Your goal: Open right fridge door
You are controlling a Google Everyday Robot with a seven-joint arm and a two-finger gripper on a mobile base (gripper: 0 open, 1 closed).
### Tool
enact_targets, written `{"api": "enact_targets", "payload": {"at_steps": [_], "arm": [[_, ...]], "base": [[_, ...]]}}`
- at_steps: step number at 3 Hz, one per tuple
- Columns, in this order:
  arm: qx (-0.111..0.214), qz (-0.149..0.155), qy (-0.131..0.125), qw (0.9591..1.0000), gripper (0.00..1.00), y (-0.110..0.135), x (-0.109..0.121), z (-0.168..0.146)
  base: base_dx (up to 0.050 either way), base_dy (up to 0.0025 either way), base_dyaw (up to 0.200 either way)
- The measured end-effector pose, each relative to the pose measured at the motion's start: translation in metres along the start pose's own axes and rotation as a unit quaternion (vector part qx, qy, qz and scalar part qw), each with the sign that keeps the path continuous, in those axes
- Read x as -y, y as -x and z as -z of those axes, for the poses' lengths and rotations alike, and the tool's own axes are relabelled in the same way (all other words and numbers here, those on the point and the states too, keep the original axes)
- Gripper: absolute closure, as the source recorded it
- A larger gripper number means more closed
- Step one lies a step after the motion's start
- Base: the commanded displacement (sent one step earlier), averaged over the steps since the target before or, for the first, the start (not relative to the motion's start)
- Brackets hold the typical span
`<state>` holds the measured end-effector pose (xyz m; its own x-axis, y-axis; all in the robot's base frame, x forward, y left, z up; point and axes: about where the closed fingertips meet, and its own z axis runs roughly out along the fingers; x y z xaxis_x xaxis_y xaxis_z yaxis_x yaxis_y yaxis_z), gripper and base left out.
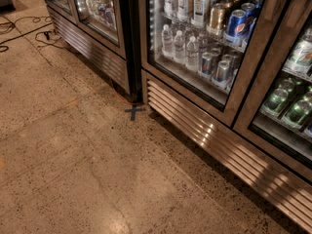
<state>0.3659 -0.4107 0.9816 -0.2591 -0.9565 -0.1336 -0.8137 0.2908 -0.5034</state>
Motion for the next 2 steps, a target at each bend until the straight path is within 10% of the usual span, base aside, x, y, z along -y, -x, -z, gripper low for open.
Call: {"api": "enact_targets", "payload": {"at_steps": [2], "arm": [[0.014, -0.006, 0.002, 0.9999, 0.00, 0.0033, -0.0001, -0.0026]], "base": [[0.000, 0.00000, 0.000]]}}
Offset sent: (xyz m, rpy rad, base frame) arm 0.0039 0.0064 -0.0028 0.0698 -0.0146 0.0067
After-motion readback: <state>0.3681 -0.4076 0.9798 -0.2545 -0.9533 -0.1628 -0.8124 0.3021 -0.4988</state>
